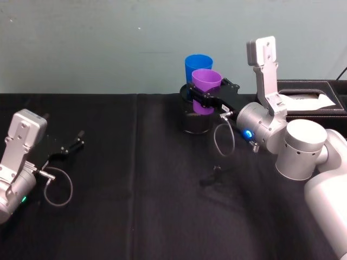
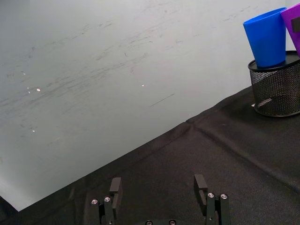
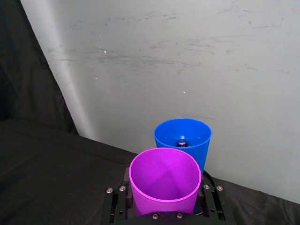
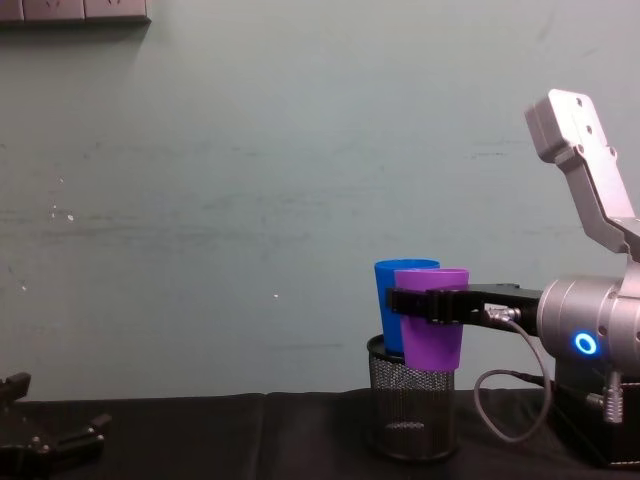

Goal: Pick up one cup with a gripper and tap it against the other cup.

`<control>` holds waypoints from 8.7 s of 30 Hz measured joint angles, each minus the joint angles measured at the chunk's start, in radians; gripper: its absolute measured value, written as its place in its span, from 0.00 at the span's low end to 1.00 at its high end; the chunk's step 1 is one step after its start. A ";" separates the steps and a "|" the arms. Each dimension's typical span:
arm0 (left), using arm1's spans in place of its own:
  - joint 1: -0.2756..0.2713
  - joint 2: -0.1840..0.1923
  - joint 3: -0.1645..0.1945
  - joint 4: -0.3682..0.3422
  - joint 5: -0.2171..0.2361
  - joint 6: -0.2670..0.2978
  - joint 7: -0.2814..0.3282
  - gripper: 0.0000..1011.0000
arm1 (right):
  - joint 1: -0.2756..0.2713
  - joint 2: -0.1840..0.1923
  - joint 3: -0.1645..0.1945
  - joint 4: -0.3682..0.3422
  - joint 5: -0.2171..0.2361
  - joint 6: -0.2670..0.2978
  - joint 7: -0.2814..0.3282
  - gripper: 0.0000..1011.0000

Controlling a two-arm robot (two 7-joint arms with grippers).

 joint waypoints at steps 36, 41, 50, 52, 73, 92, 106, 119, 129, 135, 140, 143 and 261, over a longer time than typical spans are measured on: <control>0.000 0.000 0.000 0.000 0.000 0.000 0.000 0.99 | 0.000 0.000 0.000 0.000 0.000 0.000 0.000 0.72; 0.000 0.000 0.000 0.000 0.000 0.000 0.000 0.99 | 0.000 0.000 0.000 0.000 0.000 0.000 0.000 0.72; 0.000 0.000 0.000 0.000 0.000 0.000 0.000 0.99 | 0.000 0.000 0.000 0.000 0.000 0.000 0.000 0.72; 0.000 0.000 0.000 0.000 0.000 0.000 0.000 0.99 | 0.000 0.000 0.000 0.000 0.000 0.000 0.000 0.72; 0.000 0.000 0.000 0.000 0.000 0.000 0.000 0.99 | 0.000 0.000 0.000 0.000 0.000 0.000 0.000 0.72; 0.000 0.000 0.000 0.000 0.000 0.000 0.000 0.99 | 0.000 0.000 0.000 0.000 0.000 0.000 0.000 0.72; 0.000 0.000 0.000 0.000 0.000 0.000 0.000 0.99 | 0.000 0.000 0.000 0.000 0.000 0.000 0.000 0.72; 0.000 0.000 0.000 0.000 0.000 0.000 0.000 0.99 | 0.000 0.000 0.000 0.000 0.000 0.000 0.000 0.72; 0.000 0.000 0.000 0.000 0.000 0.000 0.000 0.99 | 0.000 0.000 0.000 0.000 0.000 0.000 0.000 0.72; 0.000 0.000 0.000 0.000 0.000 0.000 0.000 0.99 | 0.000 0.000 0.000 0.000 0.000 0.000 0.000 0.72; 0.000 0.000 0.000 0.000 0.000 0.000 0.000 0.99 | 0.000 0.000 0.000 0.000 0.000 0.000 0.000 0.72; 0.000 0.000 0.000 0.000 0.000 0.000 0.000 0.99 | 0.000 0.000 0.000 0.000 0.000 0.000 0.000 0.72; 0.000 0.000 0.000 0.000 0.000 0.000 0.000 0.99 | 0.000 0.000 0.000 0.000 0.000 0.000 0.000 0.72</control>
